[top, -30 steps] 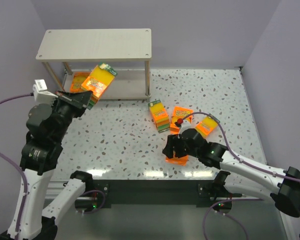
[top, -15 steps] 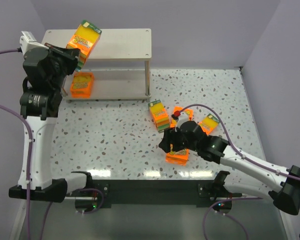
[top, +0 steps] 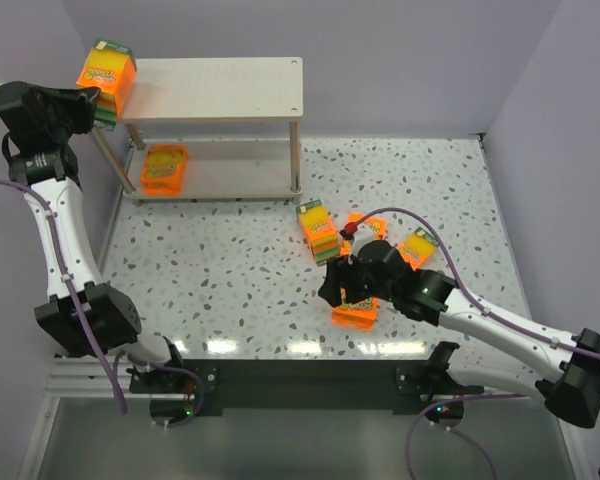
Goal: Place and organize the cleaning sponges onto the shelf
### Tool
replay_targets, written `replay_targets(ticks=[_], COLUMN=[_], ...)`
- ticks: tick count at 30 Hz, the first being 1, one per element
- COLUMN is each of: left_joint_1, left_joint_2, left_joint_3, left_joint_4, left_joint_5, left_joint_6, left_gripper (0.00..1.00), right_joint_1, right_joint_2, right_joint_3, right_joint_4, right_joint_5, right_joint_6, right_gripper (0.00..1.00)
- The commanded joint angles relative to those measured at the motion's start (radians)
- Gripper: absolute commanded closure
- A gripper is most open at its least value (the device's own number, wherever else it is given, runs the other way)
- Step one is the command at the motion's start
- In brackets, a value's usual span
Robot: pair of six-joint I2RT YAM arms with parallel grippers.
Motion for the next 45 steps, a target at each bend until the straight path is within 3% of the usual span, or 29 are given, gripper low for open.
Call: replay_targets(ticks=[1, 10, 19, 34, 41, 45], left_joint_1=[0.033, 0.038, 0.026, 0.001, -0.002, 0.000], left_joint_2=[0.030, 0.112, 0.178, 0.191, 0.101, 0.078], left_joint_3=[-0.040, -0.090, 0.012, -0.022, -0.031, -0.037], left_joint_4=[0.207, 0.407, 0.337, 0.412, 0.450, 0.432], left_joint_5=[0.143, 0.145, 0.064, 0.042, 0.013, 0.044], left_joint_6=[-0.119, -0.300, -0.337, -0.369, -0.317, -0.299], left_gripper=[1.00, 1.00, 1.00, 0.99, 0.45, 0.35], right_joint_1=[-0.002, -0.002, -0.002, -0.002, -0.002, -0.002], right_joint_2=[0.015, 0.035, 0.042, 0.027, 0.009, -0.002], right_joint_3=[0.031, 0.029, 0.025, 0.014, 0.008, 0.011], right_joint_4=[0.000, 0.020, 0.026, 0.020, 0.017, 0.005], right_joint_5=[0.007, -0.006, -0.006, 0.005, 0.003, 0.005], right_joint_6=[-0.024, -0.031, -0.040, -0.032, -0.023, -0.020], right_gripper=[0.33, 0.33, 0.33, 0.32, 0.31, 0.30])
